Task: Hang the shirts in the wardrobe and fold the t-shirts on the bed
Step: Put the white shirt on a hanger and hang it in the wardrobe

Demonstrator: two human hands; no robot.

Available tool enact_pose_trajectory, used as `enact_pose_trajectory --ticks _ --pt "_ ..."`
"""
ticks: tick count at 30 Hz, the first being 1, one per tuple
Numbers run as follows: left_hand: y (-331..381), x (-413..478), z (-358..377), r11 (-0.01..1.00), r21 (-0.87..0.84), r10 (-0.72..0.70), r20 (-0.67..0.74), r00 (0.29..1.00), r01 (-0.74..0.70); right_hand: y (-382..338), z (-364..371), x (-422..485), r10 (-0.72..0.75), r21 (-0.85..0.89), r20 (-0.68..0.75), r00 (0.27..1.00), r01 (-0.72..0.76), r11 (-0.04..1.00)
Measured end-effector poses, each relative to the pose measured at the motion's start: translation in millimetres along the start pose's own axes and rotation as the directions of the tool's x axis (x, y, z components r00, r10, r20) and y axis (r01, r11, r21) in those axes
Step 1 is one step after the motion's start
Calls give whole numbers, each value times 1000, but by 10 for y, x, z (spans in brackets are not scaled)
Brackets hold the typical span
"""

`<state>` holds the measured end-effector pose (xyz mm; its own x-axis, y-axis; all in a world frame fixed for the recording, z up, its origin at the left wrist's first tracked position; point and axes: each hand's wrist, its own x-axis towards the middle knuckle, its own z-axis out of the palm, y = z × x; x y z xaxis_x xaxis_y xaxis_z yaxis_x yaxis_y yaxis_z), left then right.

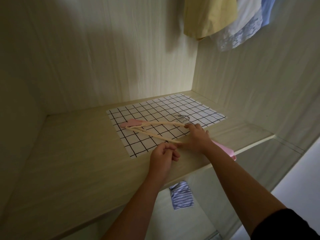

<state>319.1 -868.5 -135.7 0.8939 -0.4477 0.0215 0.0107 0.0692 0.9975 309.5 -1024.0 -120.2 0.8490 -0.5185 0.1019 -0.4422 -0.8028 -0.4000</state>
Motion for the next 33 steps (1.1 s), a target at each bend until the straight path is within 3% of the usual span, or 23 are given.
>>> enact_pose_trajectory --ticks 5,13,17,20,24,33 --pt "-9 1 2 1000 13 -16 4 1000 16 -25 -115 -73 -18 -45 -21 1000 17 999" --pt "-1 -8 46 996 81 -46 -20 999 48 -10 -315 -311 -32 25 -140 990 36 999" --pt "62 -54 106 989 147 14 0 1000 -14 45 -410 -490 -23 44 -192 981 32 998" --pt "160 -53 209 999 36 -42 25 999 41 107 -486 -641 -3 47 -232 973 15 999" --pt "292 -88 439 981 -128 -125 164 979 147 252 -568 -868 16 44 -319 947 -2 999" --pt "426 -423 1108 905 -331 -102 446 889 269 574 -829 -1493 148 83 -457 877 -123 989"
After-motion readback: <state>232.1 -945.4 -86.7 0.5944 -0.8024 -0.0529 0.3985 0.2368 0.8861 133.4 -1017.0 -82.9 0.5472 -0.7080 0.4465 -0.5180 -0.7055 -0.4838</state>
